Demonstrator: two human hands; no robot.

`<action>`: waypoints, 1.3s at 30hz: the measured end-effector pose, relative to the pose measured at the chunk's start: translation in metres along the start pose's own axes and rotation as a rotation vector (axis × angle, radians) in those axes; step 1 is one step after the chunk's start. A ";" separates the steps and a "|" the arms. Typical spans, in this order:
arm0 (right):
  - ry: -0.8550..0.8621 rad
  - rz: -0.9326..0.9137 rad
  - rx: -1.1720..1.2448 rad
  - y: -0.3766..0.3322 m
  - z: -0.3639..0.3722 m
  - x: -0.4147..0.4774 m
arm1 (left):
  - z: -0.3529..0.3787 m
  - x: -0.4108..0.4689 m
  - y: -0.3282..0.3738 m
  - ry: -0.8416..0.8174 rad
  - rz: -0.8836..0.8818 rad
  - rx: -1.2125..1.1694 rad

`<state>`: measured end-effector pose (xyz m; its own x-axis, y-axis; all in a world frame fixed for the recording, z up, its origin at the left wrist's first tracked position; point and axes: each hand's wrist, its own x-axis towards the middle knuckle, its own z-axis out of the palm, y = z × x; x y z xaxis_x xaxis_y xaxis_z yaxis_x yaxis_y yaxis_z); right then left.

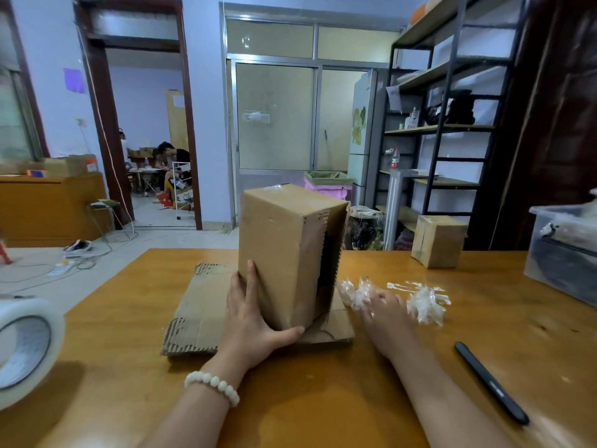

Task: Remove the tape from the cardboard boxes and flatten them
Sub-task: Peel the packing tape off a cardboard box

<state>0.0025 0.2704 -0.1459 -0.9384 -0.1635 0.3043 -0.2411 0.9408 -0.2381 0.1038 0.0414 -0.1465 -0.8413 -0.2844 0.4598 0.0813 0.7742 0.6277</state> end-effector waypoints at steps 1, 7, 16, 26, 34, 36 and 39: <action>0.106 -0.026 0.066 0.000 0.000 0.000 | 0.001 0.000 0.000 0.056 -0.001 -0.010; 0.495 -0.472 0.806 -0.033 -0.013 -0.020 | 0.002 -0.004 0.010 0.259 0.014 0.083; -0.073 -0.212 1.483 -0.095 -0.009 -0.028 | 0.014 0.001 0.008 0.430 0.313 0.147; -0.446 0.108 2.088 -0.079 -0.008 -0.013 | -0.001 0.001 0.005 0.156 0.048 -0.643; -0.554 0.052 1.782 -0.083 -0.005 -0.018 | 0.003 -0.001 0.003 0.199 0.094 -0.487; -0.502 0.055 1.684 -0.086 -0.003 -0.020 | 0.005 -0.002 0.004 0.248 0.094 -0.395; -0.185 -0.025 1.414 -0.090 -0.004 -0.027 | 0.007 -0.002 0.004 0.272 0.173 -0.227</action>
<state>0.0501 0.1913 -0.1293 -0.9222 -0.3145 0.2252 -0.1941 -0.1273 -0.9727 0.1016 0.0492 -0.1492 -0.6353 -0.3237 0.7012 0.3514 0.6874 0.6357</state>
